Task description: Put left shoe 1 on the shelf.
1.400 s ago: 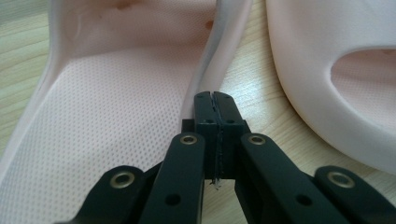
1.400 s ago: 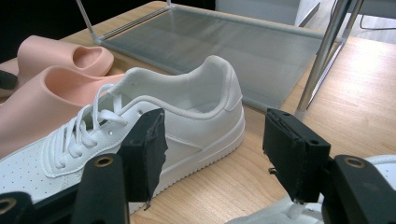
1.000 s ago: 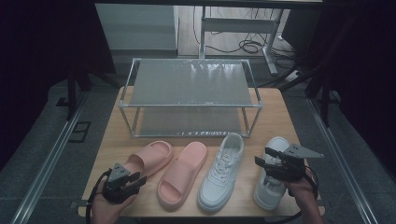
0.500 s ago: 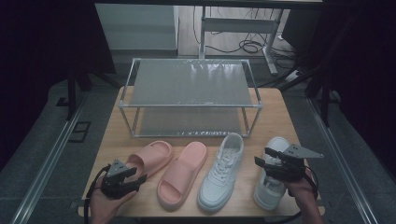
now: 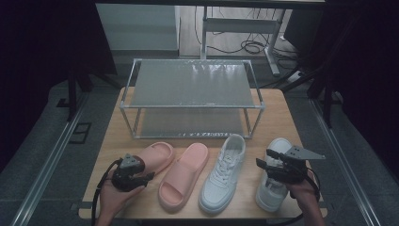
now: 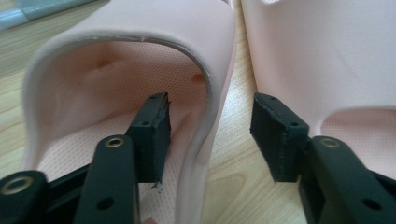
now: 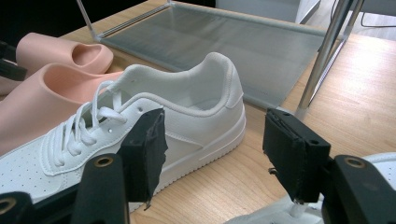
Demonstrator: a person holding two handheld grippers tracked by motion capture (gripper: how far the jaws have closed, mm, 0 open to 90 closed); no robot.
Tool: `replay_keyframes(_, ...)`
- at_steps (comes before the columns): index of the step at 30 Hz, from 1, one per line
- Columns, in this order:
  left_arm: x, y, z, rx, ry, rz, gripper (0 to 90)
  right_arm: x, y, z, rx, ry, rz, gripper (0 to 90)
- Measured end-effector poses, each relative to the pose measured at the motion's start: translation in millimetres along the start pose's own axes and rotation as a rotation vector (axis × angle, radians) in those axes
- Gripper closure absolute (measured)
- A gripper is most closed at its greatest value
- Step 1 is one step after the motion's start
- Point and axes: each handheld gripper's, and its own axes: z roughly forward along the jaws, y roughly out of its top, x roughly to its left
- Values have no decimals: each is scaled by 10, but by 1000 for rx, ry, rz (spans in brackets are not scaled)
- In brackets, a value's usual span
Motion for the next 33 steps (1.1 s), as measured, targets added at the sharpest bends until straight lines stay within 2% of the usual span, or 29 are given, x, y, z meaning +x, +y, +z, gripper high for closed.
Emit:
replay_keyframes(3,7,8,54,16,16,3,531,3,3,-3,1,1,0,396)
replay_keyframes(4,11,12,72,20,35,6,550,6,3,-2,-1,1,-2,397)
replay_keyframes(7,6,16,78,13,39,11,637,5,1,0,1,0,-2,396)
replay_keyframes(8,2,16,79,9,43,15,637,4,0,2,3,1,-1,396)
replay_keyframes(10,-4,17,80,10,23,20,719,6,-2,8,6,2,-1,396)
replay_keyframes(11,-8,18,80,10,26,22,749,8,-3,13,4,1,-2,396)
replay_keyframes(14,-13,24,75,14,33,34,800,5,-6,14,8,2,-1,397)
replay_keyframes(18,4,39,30,13,40,41,824,0,-8,12,5,0,1,396)
replay_keyframes(26,48,75,-43,-2,39,12,835,4,2,-4,-2,-1,-1,396)
replay_keyframes(33,31,246,-49,-27,49,4,835,3,6,-23,-6,-5,1,396)
